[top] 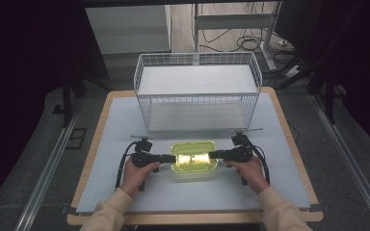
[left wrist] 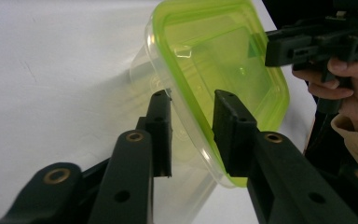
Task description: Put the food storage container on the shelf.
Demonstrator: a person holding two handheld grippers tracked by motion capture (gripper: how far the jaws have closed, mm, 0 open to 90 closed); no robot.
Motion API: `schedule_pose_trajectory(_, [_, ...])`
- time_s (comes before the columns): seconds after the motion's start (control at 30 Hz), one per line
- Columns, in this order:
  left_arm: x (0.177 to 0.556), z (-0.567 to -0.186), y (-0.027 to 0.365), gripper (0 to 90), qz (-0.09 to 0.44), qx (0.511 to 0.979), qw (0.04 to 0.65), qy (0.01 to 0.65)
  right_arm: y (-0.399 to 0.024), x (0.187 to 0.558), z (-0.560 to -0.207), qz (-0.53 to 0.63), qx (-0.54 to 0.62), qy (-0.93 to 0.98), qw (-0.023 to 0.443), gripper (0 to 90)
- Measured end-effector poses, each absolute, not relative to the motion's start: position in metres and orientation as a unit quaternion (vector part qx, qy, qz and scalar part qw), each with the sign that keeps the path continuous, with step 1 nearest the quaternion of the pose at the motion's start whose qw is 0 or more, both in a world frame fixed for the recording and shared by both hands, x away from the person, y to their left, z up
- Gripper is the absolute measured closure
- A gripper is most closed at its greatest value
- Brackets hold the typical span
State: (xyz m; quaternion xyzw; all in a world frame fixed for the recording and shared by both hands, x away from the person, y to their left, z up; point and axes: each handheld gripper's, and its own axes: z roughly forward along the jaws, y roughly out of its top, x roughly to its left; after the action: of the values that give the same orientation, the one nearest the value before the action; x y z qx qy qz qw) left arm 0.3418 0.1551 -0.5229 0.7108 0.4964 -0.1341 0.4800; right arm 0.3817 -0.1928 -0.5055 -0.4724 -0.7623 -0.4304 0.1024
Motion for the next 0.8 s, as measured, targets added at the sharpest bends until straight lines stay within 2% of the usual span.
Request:
schedule_pose_trajectory(0.03, [0.340,-0.520,0.155,75.3,-0.139,0.704,0.493,0.492,-0.197,0.380,-0.504,-0.440,-0.481,-0.750,0.112,76.0])
schedule_pose_trajectory(0.23, [0.336,-0.514,0.154,81.8,-0.126,0.706,0.499,0.487,-0.199,0.371,-0.497,-0.446,-0.486,-0.746,0.094,80.2])
schedule_pose_trajectory(0.8, [0.331,-0.496,0.151,81.7,-0.103,0.716,0.511,0.465,-0.204,0.359,-0.478,-0.478,-0.467,-0.741,0.064,80.2])
